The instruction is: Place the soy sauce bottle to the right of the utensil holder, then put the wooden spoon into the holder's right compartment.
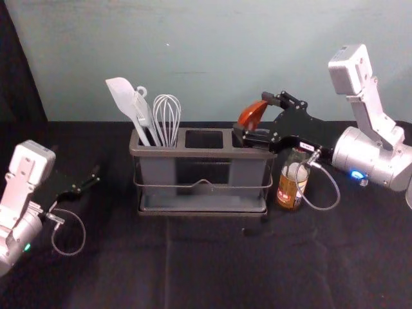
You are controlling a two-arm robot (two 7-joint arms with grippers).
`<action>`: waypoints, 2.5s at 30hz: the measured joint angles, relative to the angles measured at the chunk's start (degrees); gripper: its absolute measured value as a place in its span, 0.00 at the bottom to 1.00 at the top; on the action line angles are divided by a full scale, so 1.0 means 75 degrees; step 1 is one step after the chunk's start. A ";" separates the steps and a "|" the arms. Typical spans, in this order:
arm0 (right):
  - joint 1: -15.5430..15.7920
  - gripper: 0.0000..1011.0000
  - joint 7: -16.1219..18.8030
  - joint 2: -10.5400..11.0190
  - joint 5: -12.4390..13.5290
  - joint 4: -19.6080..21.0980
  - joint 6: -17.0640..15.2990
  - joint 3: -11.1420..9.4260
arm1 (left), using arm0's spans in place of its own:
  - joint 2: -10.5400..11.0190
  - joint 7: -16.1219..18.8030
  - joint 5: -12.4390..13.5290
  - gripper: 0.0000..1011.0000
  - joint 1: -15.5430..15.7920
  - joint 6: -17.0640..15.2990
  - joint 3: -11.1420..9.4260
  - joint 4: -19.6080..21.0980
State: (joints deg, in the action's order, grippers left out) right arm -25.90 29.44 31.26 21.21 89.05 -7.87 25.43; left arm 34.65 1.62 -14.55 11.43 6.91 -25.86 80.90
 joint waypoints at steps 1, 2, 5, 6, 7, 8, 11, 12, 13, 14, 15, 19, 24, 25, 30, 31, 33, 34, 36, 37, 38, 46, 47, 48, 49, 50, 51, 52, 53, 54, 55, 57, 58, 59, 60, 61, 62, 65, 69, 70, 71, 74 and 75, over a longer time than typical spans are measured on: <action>-0.0001 0.99 0.0000 0.0000 0.0000 0.0001 0.0001 0.0000 | 0.0000 0.0000 0.0000 1.00 0.0000 0.0000 0.0000 0.0000; -0.0001 0.99 0.0000 0.0000 0.0000 0.0001 0.0001 0.0000 | 0.0000 0.0000 0.0000 1.00 0.0001 0.0000 0.0000 0.0000; -0.0004 0.99 -0.0001 0.0000 0.0000 0.0001 0.0003 0.0000 | 0.0000 0.0000 0.0000 1.00 0.0000 0.0000 0.0000 0.0000; -0.0004 0.99 0.0000 0.0001 0.0000 0.0001 0.0003 0.0000 | 0.0000 0.0000 0.0000 1.00 0.0000 0.0000 0.0000 0.0000; -0.0005 0.99 0.0000 0.0000 0.0000 0.0001 0.0004 0.0000 | 0.0000 0.0000 0.0000 1.00 0.0000 0.0000 0.0000 0.0000; -0.0006 0.99 0.0001 0.0000 0.0000 0.0001 0.0005 0.0000 | 0.0000 0.0000 0.0001 1.00 0.0000 0.0000 0.0000 0.0000; -0.0007 0.99 0.0001 0.0000 0.0001 0.0001 0.0006 0.0000 | 0.0000 0.0000 0.0000 1.00 0.0000 0.0000 0.0000 0.0000; -0.0007 0.99 0.0001 0.0000 0.0000 0.0001 0.0007 0.0000 | 0.0000 0.0000 0.0000 1.00 0.0000 0.0000 0.0000 0.0000; -0.0007 0.99 0.0000 0.0000 0.0000 0.0001 0.0007 0.0000 | 0.0000 0.0000 0.0000 1.00 0.0000 0.0000 0.0000 0.0000; -0.0007 0.99 0.0001 0.0000 0.0001 0.0001 0.0008 0.0000 | 0.0000 0.0000 0.0000 1.00 0.0000 0.0000 0.0000 0.0000; -0.0007 0.99 0.0001 0.0000 0.0000 0.0001 0.0009 0.0000 | 0.0000 0.0000 0.0000 1.00 0.0000 0.0000 0.0000 0.0000; 0.0041 0.99 -0.0087 0.0022 -0.0058 0.0094 0.0058 -0.0040 | 0.0000 0.0000 0.0000 1.00 0.0000 0.0000 0.0000 0.0000; 0.0391 0.99 -0.0529 0.0122 -0.0336 0.0620 0.0149 -0.0279 | 0.0000 0.0000 0.0000 1.00 0.0000 0.0000 0.0000 0.0000; 0.0455 0.99 -0.0590 0.0138 -0.0373 0.0701 0.0158 -0.0323 | 0.0000 0.0000 0.0000 1.00 0.0000 0.0000 0.0000 0.0000; 0.0981 0.99 -0.0966 0.0272 -0.0593 0.1333 0.0315 -0.0649 | 0.0000 0.0000 0.0000 1.00 0.0000 0.0000 0.0000 0.0000; 0.1068 0.99 -0.1014 0.0291 -0.0609 0.1421 0.0340 -0.0697 | 0.0000 0.0000 0.0000 1.00 0.0000 0.0000 0.0000 0.0000; 0.1264 0.99 -0.1111 0.0332 -0.0656 0.1609 0.0382 -0.0805 | 0.0000 0.0000 0.0000 1.00 0.0000 0.0000 0.0000 0.0000; 0.1476 0.99 -0.1243 0.0367 -0.0732 0.1823 0.0424 -0.0894 | 0.0000 0.0000 0.0000 1.00 0.0000 0.0000 0.0000 0.0000; 0.1811 0.99 -0.1437 0.0403 -0.0835 0.2099 0.0482 -0.1023 | 0.0000 0.0000 0.0000 1.00 0.0000 0.0000 0.0000 0.0000; 0.1936 0.99 -0.1523 0.0408 -0.0867 0.2193 0.0502 -0.1081 | 0.0000 0.0000 0.0000 1.00 0.0000 0.0000 0.0000 0.0000; 0.2065 0.99 -0.1609 0.0408 -0.0906 0.2282 0.0521 -0.1132 | 0.0000 0.0000 0.0000 1.00 0.0000 0.0000 0.0000 0.0000; 0.3551 0.99 -0.3083 0.0017 -0.1625 0.2955 0.0729 -0.1549 | 0.0000 0.0000 0.0000 1.00 0.0000 0.0000 0.0000 0.0000; 0.3681 0.99 -0.3240 -0.0057 -0.1711 0.2968 0.0800 -0.1576 | 0.0000 0.0000 0.0000 1.00 0.0000 0.0000 0.0000 0.0000; 0.3795 0.99 -0.3391 -0.0125 -0.1791 0.2971 0.0859 -0.1597 | 0.0000 0.0000 0.0000 1.00 0.0000 0.0000 0.0000 0.0000; 0.3905 0.99 -0.3520 -0.0189 -0.1867 0.2972 0.0909 -0.1620 | 0.0000 0.0000 0.0000 1.00 0.0000 0.0000 0.0000 0.0000; 0.4075 0.99 -0.3753 -0.0302 -0.1993 0.2973 0.0979 -0.1655 | 0.0000 0.0000 0.0000 1.00 0.0000 0.0000 0.0000 0.0000; 0.4175 0.99 -0.3871 -0.0369 -0.2055 0.2972 0.1004 -0.1670 | 0.0000 0.0000 0.0000 1.00 0.0000 0.0000 0.0000 0.0000; 0.4342 0.99 -0.4054 -0.0486 -0.2154 0.2959 0.1041 -0.1697 | 0.0000 0.0000 0.0000 1.00 0.0000 0.0000 0.0000 0.0000; 0.4414 0.99 -0.4139 -0.0543 -0.2178 0.2943 0.1053 -0.1709 | 0.0000 0.0000 0.0000 1.00 0.0000 0.0000 0.0000 0.0000; 0.4481 0.99 -0.4202 -0.0597 -0.2192 0.2925 0.1061 -0.1721 | 0.0000 0.0000 0.0000 1.00 0.0000 0.0000 0.0000 0.0000; 0.4546 0.99 -0.4248 -0.0652 -0.2193 0.2905 0.1070 -0.1737 | 0.0000 0.0000 0.0000 1.00 0.0000 0.0000 0.0000 0.0000; 0.4706 0.99 -0.4338 -0.0801 -0.2183 0.2826 0.1099 -0.1761 | 0.0000 0.0000 0.0000 1.00 0.0000 0.0000 0.0000 0.0000; 0.4759 0.99 -0.4361 -0.0853 -0.2175 0.2784 0.1119 -0.1764 | 0.0000 0.0000 0.0000 1.00 0.0000 0.0000 0.0000 0.0000; 0.4805 0.99 -0.4377 -0.0898 -0.2166 0.2745 0.1143 -0.1764 | 0.0000 0.0000 0.0000 1.00 0.0000 0.0000 0.0000 0.0000; 0.4890 0.99 -0.4391 -0.1005 -0.2139 0.2660 0.1190 -0.1761 | 0.0000 0.0000 0.0000 1.00 0.0000 0.0001 0.0000 0.0000; 0.4924 0.99 -0.4395 -0.1048 -0.2114 0.2622 0.1213 -0.1761 | 0.0000 0.0000 0.0000 1.00 0.0000 0.0000 0.0000 0.0000; 0.4961 0.99 -0.4403 -0.1097 -0.2091 0.2579 0.1229 -0.1763 | 0.0000 0.0000 0.0000 1.00 0.0000 0.0000 0.0000 0.0000; 0.5070 0.99 -0.4437 -0.1277 -0.1983 0.2401 0.1315 -0.1819 | 0.0000 0.0000 0.0000 1.00 0.0000 0.0000 0.0000 0.0000; 0.5121 0.99 -0.4427 -0.1402 -0.1905 0.2240 0.1432 -0.1902 | 0.0000 0.0000 0.0000 1.00 0.0000 0.0000 0.0000 0.0000; 0.5123 0.99 -0.4405 -0.1443 -0.1890 0.2187 0.1455 -0.1924 | 0.0000 0.0000 0.0000 1.00 0.0000 0.0000 0.0000 0.0000; 0.5123 0.99 -0.4390 -0.1466 -0.1882 0.2162 0.1459 -0.1931 | 0.0000 0.0000 0.0000 1.00 0.0000 0.0000 0.0000 0.0000; 0.5109 0.99 -0.4314 -0.1540 -0.1871 0.2095 0.1457 -0.1942 | 0.0000 0.0000 0.0000 1.00 0.0000 0.0000 0.0000 0.0000; 0.5098 0.99 -0.4274 -0.1562 -0.1878 0.2081 0.1442 -0.1942 | 0.0000 0.0000 0.0000 1.00 0.0000 0.0000 0.0000 0.0000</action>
State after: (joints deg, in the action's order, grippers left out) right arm 12.33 -2.62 19.54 7.13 104.65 2.94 10.87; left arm 34.65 1.62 -14.55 11.43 6.91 -25.86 80.90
